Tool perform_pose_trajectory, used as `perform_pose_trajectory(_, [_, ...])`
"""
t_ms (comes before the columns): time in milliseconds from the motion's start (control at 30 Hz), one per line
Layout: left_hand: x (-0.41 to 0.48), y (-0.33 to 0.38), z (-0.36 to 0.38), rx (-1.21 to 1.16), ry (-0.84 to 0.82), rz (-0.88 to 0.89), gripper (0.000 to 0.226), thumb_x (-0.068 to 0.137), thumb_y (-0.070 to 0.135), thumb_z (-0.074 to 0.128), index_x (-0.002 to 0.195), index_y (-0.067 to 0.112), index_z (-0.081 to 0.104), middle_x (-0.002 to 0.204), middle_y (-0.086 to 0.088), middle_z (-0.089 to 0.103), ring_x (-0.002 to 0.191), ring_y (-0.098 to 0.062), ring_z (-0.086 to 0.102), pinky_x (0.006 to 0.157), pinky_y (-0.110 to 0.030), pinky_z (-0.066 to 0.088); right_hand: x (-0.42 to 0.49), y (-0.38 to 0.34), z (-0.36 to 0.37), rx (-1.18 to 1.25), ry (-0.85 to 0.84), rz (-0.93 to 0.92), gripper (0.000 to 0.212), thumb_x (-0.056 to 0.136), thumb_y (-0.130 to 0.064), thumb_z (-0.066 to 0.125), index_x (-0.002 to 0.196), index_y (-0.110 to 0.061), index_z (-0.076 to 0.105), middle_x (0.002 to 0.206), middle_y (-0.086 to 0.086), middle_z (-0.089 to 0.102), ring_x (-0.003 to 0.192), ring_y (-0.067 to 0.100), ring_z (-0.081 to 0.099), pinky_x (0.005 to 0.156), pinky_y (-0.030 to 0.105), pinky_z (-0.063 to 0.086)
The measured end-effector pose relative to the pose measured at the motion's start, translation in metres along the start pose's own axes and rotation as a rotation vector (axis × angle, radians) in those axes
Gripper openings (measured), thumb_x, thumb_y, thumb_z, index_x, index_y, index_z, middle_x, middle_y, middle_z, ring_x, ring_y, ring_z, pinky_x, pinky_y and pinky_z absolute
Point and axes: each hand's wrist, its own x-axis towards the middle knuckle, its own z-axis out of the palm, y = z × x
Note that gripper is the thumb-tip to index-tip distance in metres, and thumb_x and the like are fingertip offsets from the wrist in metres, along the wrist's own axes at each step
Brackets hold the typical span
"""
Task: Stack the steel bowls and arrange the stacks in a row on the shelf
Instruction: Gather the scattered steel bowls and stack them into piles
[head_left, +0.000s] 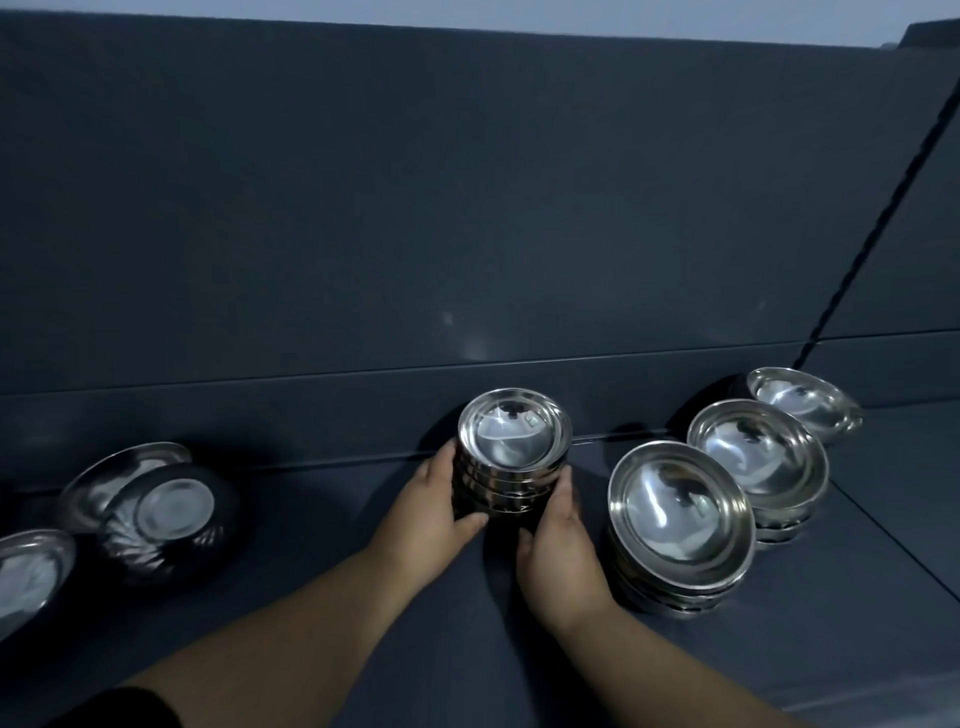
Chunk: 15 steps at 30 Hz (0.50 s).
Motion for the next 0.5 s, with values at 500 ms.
perform_pose_trajectory(500, [-0.151, -0.101, -0.14, 0.391, 0.113, 0.036, 0.072, 0.088, 0.052, 0.054, 0.149, 0.027, 0.024, 0.157, 0.008, 0.016, 0.144, -0.012, 0.016, 0.117, -0.026, 0.015, -0.096, -0.111, 0.078, -0.161, -0.101, -0.018, 0.07, 0.089, -0.053, 0.056, 0.145, -0.016, 0.037, 0.146, 0.007, 0.041, 0.134, 0.024, 0.041, 0.108, 0.03, 0.035])
